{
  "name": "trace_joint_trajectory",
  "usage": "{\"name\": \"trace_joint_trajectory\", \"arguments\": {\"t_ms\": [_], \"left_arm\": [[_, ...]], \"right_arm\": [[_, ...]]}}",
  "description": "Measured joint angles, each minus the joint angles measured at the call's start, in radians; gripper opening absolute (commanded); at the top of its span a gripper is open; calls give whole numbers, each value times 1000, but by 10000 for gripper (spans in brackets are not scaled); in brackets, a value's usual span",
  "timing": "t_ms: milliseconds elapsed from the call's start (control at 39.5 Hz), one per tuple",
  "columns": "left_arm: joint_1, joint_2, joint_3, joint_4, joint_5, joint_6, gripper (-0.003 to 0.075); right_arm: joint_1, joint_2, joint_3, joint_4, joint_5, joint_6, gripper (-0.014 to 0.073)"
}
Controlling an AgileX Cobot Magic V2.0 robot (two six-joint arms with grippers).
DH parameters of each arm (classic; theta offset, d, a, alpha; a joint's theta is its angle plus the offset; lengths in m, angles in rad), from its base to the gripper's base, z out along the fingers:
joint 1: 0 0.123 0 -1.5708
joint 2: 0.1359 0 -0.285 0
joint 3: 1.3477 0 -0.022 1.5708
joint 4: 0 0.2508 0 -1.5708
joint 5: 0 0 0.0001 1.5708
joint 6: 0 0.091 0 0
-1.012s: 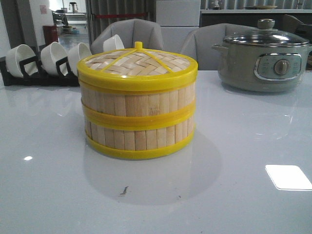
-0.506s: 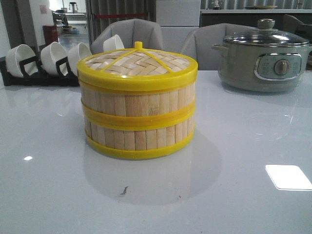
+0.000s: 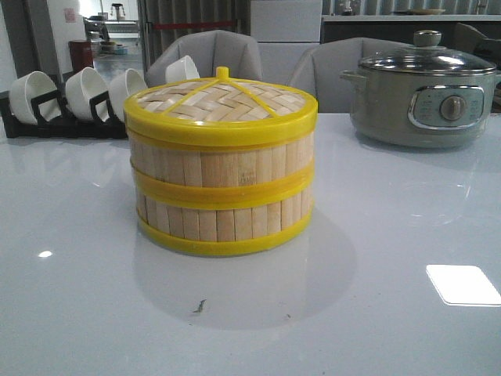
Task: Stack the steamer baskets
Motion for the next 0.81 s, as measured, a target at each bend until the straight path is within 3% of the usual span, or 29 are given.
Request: {"name": "trace_joint_trajectory", "arguments": {"t_ms": [278,633,810], "left_arm": [[0,0,0,0,0,0,97],[0,0,0,2,0,0,97],[0,0,0,2,0,0,97]], "right_arm": [[0,-82,29,0,-9,0,37],[0,-282,262,6,-109,0,25],[0,-289,279,10,-129,4,25]]}}
